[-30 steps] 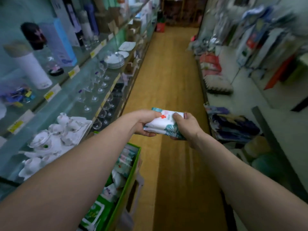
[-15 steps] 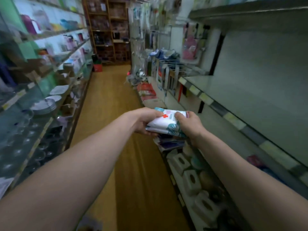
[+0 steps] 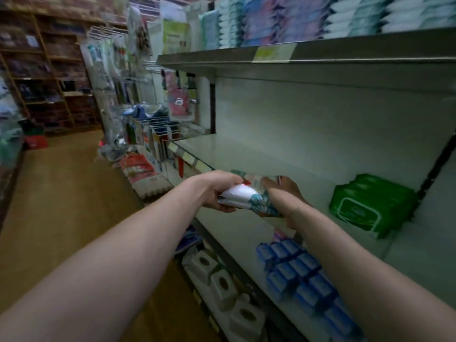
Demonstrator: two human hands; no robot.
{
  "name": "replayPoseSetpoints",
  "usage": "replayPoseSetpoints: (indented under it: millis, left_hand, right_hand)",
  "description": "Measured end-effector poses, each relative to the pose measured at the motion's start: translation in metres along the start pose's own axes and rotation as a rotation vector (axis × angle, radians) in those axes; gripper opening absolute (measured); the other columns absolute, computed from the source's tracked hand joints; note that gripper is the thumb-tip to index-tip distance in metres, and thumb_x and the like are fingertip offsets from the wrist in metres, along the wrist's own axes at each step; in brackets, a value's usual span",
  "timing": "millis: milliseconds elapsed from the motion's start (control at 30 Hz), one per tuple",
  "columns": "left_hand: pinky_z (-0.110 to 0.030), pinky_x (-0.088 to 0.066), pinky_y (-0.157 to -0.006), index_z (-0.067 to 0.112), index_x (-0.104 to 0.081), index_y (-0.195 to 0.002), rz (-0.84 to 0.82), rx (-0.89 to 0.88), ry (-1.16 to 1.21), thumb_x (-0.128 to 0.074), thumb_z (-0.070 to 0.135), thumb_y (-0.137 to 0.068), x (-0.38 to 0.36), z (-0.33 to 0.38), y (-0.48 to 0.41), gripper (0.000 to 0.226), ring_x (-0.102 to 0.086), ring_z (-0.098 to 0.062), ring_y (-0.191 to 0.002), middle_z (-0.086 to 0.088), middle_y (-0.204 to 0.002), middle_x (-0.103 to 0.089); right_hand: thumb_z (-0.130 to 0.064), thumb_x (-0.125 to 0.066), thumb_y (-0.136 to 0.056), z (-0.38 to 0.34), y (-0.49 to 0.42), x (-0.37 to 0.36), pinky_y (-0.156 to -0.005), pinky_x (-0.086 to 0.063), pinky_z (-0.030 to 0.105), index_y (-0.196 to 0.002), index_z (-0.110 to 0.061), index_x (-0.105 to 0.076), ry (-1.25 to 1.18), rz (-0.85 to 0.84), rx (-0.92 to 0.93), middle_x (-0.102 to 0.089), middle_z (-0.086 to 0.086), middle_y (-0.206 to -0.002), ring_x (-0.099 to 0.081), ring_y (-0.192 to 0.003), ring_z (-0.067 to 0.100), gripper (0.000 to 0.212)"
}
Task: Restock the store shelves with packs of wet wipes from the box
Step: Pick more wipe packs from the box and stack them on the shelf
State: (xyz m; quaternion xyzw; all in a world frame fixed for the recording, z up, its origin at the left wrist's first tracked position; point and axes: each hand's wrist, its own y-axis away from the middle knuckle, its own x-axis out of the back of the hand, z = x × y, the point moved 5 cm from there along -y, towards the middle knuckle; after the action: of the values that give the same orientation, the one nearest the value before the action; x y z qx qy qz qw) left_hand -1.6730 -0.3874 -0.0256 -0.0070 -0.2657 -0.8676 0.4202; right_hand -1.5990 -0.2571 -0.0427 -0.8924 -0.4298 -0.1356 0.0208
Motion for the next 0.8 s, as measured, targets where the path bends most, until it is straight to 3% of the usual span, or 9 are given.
replayPoseSetpoints:
  millis: [33, 100, 200, 333, 600, 700, 800]
  left_hand:
    - [-0.031, -0.048, -0.062, 0.011, -0.058, -0.088, -0.01, 0.001, -0.012, -0.045, 0.025, -0.102, -0.008, 0.006, -0.007, 0.024, -0.058, -0.02, -0.07, -0.008, -0.086, -0.061]
    - [-0.032, -0.05, -0.061, 0.013, -0.059, -0.091, -0.041, -0.001, -0.035, -0.053, 0.027, -0.098, -0.025, 0.017, -0.022, 0.017, -0.058, -0.021, -0.077, -0.008, -0.096, -0.059]
    - [-0.034, -0.053, -0.063, 0.014, -0.059, -0.093, -0.12, -0.021, -0.057, -0.061, 0.03, -0.093, -0.05, 0.032, -0.042, 0.016, -0.058, -0.022, -0.077, -0.009, -0.098, -0.06]
    - [-0.028, -0.053, -0.052, 0.014, -0.059, -0.095, -0.209, -0.073, -0.14, -0.06, 0.029, -0.094, -0.079, 0.057, -0.066, 0.016, -0.059, -0.019, -0.069, -0.008, -0.09, -0.063]
    - [-0.034, -0.051, -0.067, 0.01, -0.056, -0.091, -0.324, -0.1, -0.182, -0.061, 0.027, -0.094, -0.107, 0.095, -0.12, 0.017, -0.056, -0.022, -0.076, -0.011, -0.091, -0.057]
    - [-0.035, -0.052, -0.068, 0.008, -0.052, -0.108, -0.351, -0.105, -0.198, -0.062, 0.026, -0.093, -0.111, 0.105, -0.144, 0.025, -0.057, -0.026, -0.087, -0.014, -0.104, -0.057]
    - [-0.036, -0.053, -0.071, 0.009, -0.05, -0.112, -0.369, -0.093, -0.209, -0.065, 0.024, -0.091, -0.116, 0.112, -0.166, 0.03, -0.055, -0.03, -0.103, -0.017, -0.12, -0.052]
  right_hand:
    - [-0.032, -0.049, -0.096, 0.001, -0.003, 0.011, -0.049, -0.045, 0.012, -0.111, -0.003, -0.053, 0.029, 0.027, -0.002, -0.06, 0.012, -0.101, -0.06, -0.072, 0.021, 0.033]
    - [-0.037, -0.05, -0.094, 0.006, -0.014, 0.03, -0.075, -0.051, 0.026, -0.123, -0.003, -0.051, 0.03, 0.088, -0.013, -0.058, 0.015, -0.119, -0.061, -0.096, 0.028, 0.046]
    - [-0.043, -0.052, -0.09, 0.013, -0.023, 0.053, -0.094, -0.05, 0.041, -0.133, -0.003, -0.045, 0.009, 0.125, -0.033, -0.053, 0.014, -0.13, -0.057, -0.112, 0.031, 0.059]
    - [-0.046, -0.051, -0.08, 0.024, -0.042, 0.085, -0.088, -0.053, 0.051, -0.131, -0.005, -0.045, -0.064, 0.212, -0.082, -0.056, 0.015, -0.123, -0.06, -0.104, 0.033, 0.065]
    - [-0.021, -0.05, -0.09, 0.026, -0.084, 0.117, -0.082, -0.057, 0.047, -0.116, 0.001, -0.056, -0.106, 0.305, -0.217, -0.064, 0.021, -0.109, -0.066, -0.095, 0.033, 0.035]
    - [-0.017, -0.049, -0.093, 0.024, -0.1, 0.12, -0.078, -0.057, 0.042, -0.128, 0.004, -0.046, -0.085, 0.331, -0.265, -0.058, 0.023, -0.116, -0.063, -0.097, 0.034, 0.041]
    - [-0.015, -0.049, -0.095, 0.025, -0.116, 0.12, -0.084, -0.055, 0.046, -0.141, 0.001, -0.028, -0.066, 0.338, -0.294, -0.05, 0.018, -0.116, -0.059, -0.102, 0.032, 0.052]
